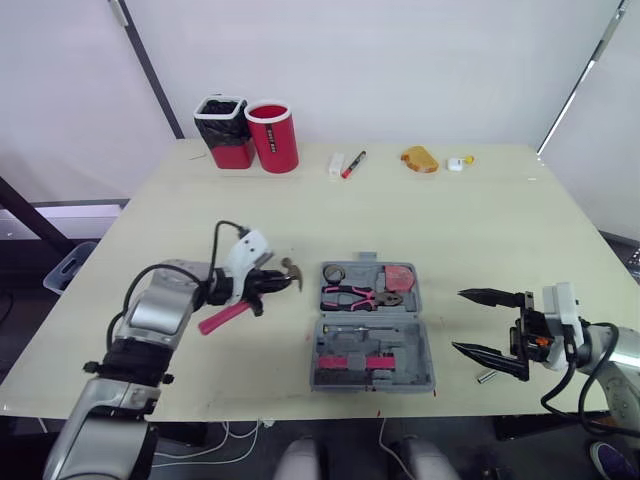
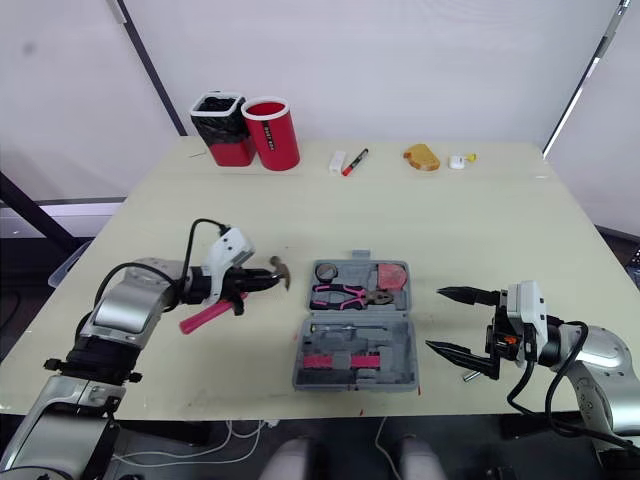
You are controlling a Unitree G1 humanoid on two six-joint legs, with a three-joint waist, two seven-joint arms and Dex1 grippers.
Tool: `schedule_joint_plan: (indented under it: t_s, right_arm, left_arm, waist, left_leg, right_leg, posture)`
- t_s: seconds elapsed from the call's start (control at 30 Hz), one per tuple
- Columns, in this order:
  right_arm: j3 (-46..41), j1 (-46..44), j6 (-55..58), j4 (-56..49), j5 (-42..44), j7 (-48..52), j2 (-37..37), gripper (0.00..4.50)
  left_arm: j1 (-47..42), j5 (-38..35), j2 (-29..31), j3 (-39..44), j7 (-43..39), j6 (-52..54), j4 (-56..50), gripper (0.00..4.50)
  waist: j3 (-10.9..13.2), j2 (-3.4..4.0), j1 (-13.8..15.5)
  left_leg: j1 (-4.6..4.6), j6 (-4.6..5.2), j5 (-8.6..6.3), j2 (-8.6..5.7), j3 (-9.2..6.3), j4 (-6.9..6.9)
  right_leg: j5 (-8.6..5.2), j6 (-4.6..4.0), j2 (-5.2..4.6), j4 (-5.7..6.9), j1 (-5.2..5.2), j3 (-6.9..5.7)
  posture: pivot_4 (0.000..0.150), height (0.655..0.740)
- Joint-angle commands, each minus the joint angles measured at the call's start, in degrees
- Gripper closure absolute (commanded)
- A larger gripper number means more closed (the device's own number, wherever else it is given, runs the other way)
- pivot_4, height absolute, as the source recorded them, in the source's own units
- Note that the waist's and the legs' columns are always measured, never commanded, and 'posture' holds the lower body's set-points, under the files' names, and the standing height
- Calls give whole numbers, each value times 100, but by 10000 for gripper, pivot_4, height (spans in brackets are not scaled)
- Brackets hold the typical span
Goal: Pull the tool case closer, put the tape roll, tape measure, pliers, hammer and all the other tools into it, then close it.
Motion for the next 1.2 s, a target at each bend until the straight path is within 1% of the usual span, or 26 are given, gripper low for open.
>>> schedule_joint_plan:
  t_s: [0.03, 0.17, 0.3, 0.4, 0.57, 0.7, 0.83, 1.0, 1.2]
  right_arm:
    - [-282, 102, -190, 54, 33, 96, -129, 0]
    - [-362, 180, -278, 93, 37, 98, -159, 0]
    - [-517, 373, -406, 170, 51, 177, -196, 0]
    - [-638, 531, -490, 228, 79, 306, -249, 0]
    - [-743, 663, -588, 250, 51, 344, -308, 0]
    - [-760, 730, -673, 248, 2, 220, -233, 0]
    - [-703, 753, -728, 242, -14, 161, -192, 0]
    - [-693, 704, -800, 300, -50, 173, -211, 0]
    - [-695, 740, -883, 277, -85, 117, -176, 0]
  left_arm:
    - [-511, -58, -212, -534, -401, 222, -543, 44418]
    - [-901, -130, -533, -977, -740, 402, -605, 44418]
    - [-1237, 19, -937, -1556, -998, 206, -478, 44418]
    - [-1397, 128, -1290, -1846, -961, 186, -376, 44418]
    - [-1562, 361, -1629, -2231, -990, 58, -164, 44418]
    - [-1739, 562, -1844, -2556, -1036, 221, 4, 44418]
    - [-1873, 930, -2081, -3024, -969, 418, 82, 44418]
    - [-1913, 1068, -2325, -3294, -1077, 625, 206, 44418]
    - [-2106, 1252, -2704, -3468, -1016, 760, 705, 44418]
  waist:
    - [0, 0, 11]
    - [1, 0, 51]
    - [2, 3, 57]
    - [3, 3, 63]
    - [3, 4, 43]
    - [4, 6, 45]
    - [5, 8, 58]
    - [6, 9, 57]
    - [6, 11, 53]
  left_leg:
    - [-1, 0, 0, 0, -4, 0]
    - [-5, 0, 0, -2, -3, 2]
    - [-5, 1, 0, -1, -10, 2]
    - [-6, 1, 0, -1, -11, 3]
    - [-9, 1, 0, -2, -11, 11]
    - [-11, 2, 1, -2, -26, 12]
    - [-15, 2, 1, -4, -25, 12]
    - [-17, 2, 1, -11, -23, 15]
    - [-17, 2, 0, -11, -26, 15]
  right_leg:
    - [0, 0, 1, 0, 0, -1]
    - [0, 0, 2, -3, 0, 0]
    - [-1, -1, 9, -1, -1, 0]
    - [-1, -1, 9, -2, -1, 1]
    - [0, 0, 12, -1, -1, 7]
    - [-1, -1, 49, 1, 0, 50]
    - [-2, 0, 53, -2, 0, 62]
    - [-4, 4, 53, -1, 0, 76]
    - [-4, 4, 54, 0, 0, 75]
  posture:
    - [1500, 7400]
    - [1500, 7400]
    - [1500, 7400]
    - [1500, 7400]
    - [1500, 7400]
    - [1500, 7400]
    - [1500, 7400]
    - [1500, 7400]
    - [1500, 7400]
